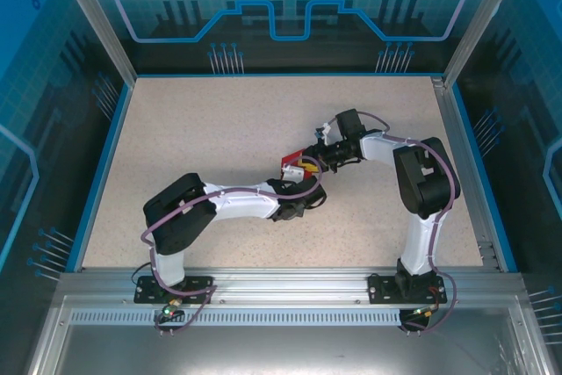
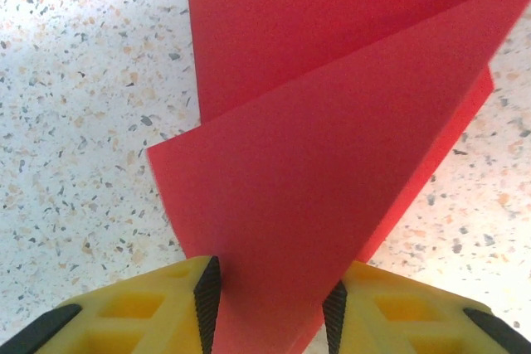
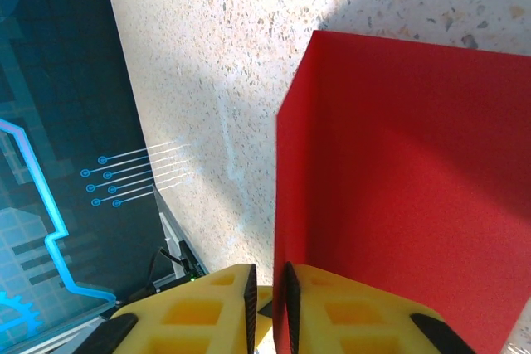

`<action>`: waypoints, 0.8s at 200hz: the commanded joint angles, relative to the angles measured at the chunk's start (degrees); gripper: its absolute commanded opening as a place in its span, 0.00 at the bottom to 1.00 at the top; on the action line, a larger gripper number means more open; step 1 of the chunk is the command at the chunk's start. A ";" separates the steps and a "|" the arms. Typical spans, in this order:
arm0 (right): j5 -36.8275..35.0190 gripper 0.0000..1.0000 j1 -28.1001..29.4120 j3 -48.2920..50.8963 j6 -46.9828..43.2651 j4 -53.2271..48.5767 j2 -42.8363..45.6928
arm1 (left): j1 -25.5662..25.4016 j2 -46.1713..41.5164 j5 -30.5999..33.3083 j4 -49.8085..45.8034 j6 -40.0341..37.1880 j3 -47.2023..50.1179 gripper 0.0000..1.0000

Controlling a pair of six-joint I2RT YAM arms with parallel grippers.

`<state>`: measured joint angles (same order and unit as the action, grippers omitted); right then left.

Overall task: Fold a paper plane with a square sheet of paper (pick it up from the middle)
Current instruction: Fourth fold the wing at the center of the table.

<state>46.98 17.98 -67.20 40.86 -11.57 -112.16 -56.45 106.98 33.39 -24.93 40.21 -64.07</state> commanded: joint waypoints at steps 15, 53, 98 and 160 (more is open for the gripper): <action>0.83 0.18 0.20 -1.45 0.09 -1.53 -0.66 | 0.71 -1.57 0.25 0.93 -0.11 2.01 0.41; 0.40 0.18 0.22 -1.27 -0.06 -1.69 -0.56 | 0.81 -1.62 -0.26 1.83 -1.06 2.04 0.38; 0.35 0.18 0.20 -1.00 -0.16 -1.80 -0.69 | 0.85 -2.84 -0.06 3.23 -1.43 2.81 0.36; 0.31 0.18 0.19 -1.27 -0.22 -1.96 -0.70 | 0.99 -2.16 -0.45 2.78 -1.12 2.46 0.30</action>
<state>46.96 17.98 -67.20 40.86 -12.03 -112.16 -55.96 105.84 33.21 -21.96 39.97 -62.08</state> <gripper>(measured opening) 0.183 0.323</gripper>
